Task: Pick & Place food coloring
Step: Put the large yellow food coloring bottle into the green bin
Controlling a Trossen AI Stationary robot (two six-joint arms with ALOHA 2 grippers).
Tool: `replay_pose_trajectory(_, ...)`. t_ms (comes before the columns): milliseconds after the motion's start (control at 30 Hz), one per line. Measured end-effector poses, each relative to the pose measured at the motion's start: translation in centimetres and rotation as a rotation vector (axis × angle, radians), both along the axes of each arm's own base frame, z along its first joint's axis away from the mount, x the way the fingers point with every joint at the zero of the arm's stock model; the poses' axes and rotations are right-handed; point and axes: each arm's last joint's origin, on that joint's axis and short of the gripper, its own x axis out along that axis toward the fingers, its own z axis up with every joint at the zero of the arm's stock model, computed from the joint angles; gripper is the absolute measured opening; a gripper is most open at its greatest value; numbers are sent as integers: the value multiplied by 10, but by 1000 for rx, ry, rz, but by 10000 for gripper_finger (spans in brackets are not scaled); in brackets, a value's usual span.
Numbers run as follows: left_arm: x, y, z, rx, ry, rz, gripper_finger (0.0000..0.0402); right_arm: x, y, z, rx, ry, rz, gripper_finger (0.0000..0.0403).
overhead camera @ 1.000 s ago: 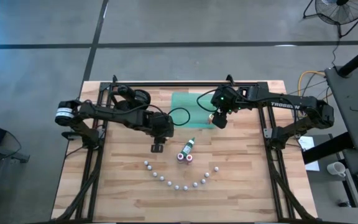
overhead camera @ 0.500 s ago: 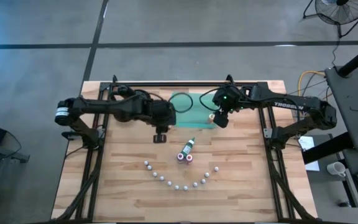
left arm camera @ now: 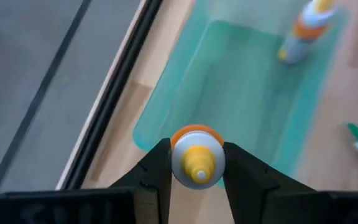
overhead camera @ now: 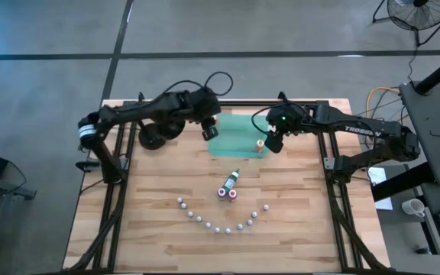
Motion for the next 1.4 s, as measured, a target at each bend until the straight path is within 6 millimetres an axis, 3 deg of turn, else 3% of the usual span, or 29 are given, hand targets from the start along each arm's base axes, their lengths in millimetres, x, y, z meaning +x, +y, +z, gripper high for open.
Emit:
replay_pose_trajectory(333,35,46,-28,-32,65,68,90,-2,1,-10,32,17,-34,228)
replay_pose_trajectory(600,37,82,-52,-141,133,138,90,-3,1,-16,57,21,-67,228)
replay_pose_trajectory(900,39,85,-64,-169,146,118,90,-3,1,-16,63,15,-80,228)
replay_pose_trajectory(1033,39,85,-68,-167,144,118,112,-3,1,-17,63,15,-80,228)
replay_pose_trajectory(1400,39,85,-68,-163,141,118,127,-2,1,-16,61,9,-80,228)
